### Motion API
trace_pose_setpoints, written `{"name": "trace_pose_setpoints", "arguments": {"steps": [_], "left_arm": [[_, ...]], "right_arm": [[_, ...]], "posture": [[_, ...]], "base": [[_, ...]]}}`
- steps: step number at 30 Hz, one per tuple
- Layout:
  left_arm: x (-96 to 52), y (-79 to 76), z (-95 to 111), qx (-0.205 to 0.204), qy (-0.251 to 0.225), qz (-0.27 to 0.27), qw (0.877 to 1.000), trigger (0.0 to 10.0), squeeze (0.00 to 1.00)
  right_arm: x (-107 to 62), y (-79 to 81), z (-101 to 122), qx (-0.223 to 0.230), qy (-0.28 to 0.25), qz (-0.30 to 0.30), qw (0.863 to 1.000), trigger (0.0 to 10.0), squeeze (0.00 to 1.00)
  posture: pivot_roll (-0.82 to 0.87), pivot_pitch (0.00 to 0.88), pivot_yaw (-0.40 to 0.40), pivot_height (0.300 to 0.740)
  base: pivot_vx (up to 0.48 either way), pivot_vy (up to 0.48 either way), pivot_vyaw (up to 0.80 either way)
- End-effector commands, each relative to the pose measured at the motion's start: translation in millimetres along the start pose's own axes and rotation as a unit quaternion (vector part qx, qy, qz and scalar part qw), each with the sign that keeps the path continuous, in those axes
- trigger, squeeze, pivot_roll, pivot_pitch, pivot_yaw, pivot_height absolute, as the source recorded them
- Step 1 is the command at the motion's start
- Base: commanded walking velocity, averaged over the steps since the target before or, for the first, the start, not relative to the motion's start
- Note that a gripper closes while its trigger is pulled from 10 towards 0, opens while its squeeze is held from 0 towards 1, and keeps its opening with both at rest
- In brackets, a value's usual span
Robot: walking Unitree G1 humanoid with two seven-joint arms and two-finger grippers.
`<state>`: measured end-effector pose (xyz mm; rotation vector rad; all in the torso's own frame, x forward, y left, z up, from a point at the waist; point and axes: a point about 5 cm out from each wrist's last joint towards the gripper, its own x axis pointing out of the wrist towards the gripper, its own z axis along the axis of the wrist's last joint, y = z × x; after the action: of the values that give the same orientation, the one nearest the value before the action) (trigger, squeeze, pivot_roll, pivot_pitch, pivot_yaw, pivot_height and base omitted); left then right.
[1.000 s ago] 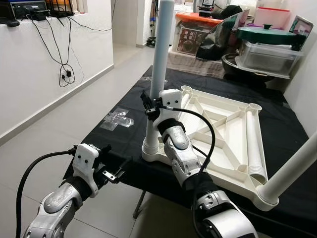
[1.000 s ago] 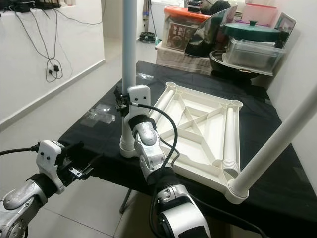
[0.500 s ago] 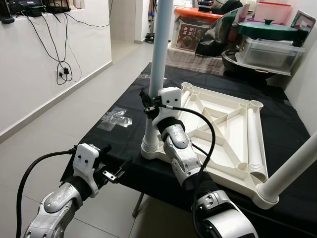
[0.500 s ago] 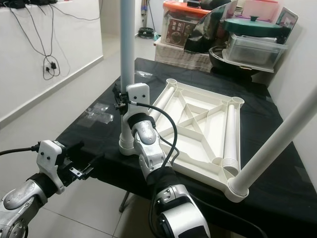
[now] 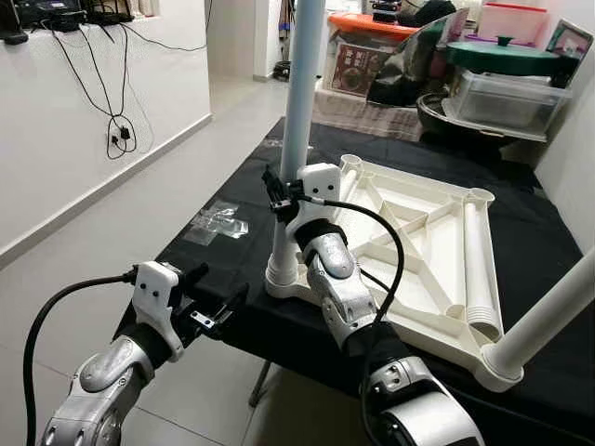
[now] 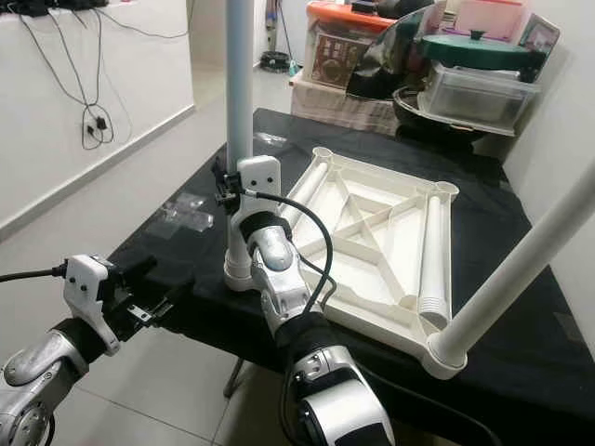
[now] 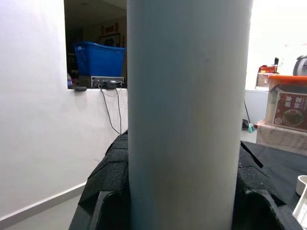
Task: Building children table
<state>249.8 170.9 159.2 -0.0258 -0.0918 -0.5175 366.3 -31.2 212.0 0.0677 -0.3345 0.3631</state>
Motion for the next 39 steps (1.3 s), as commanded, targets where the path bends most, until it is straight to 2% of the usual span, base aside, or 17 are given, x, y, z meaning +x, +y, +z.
{"name": "trace_pose_setpoints", "arguments": {"steps": [1,11,17,39], "left_arm": [[-1.5,0.6,-1.3,-0.005,-0.002,0.006,1.000,10.0,0.00],[-1.0,1.4,-1.6,-0.012,-0.001,0.007,1.000,10.0,0.00],[-0.6,1.3,-0.1,-0.015,-0.009,0.004,1.000,10.0,0.00],[-1.4,-1.8,-2.7,-0.014,0.000,-0.004,1.000,10.0,0.00]], "right_arm": [[-12.1,-6.6,-25.9,-0.004,0.058,-0.014,0.998,10.0,0.00],[-12.5,-6.8,-26.4,-0.005,0.059,-0.013,0.998,10.0,0.00],[-12.8,-7.0,-26.6,-0.006,0.059,-0.013,0.998,10.0,0.00],[-11.4,-7.4,-23.4,-0.006,0.055,-0.011,0.998,10.0,0.00]], "posture": [[0.11,0.000,-0.096,0.740],[0.10,0.000,-0.095,0.740],[0.10,0.000,-0.094,0.740],[0.10,0.000,-0.095,0.740]], "base": [[0.000,0.000,0.00],[0.000,0.000,0.00],[0.426,0.000,0.00],[0.000,0.000,0.00]]}}
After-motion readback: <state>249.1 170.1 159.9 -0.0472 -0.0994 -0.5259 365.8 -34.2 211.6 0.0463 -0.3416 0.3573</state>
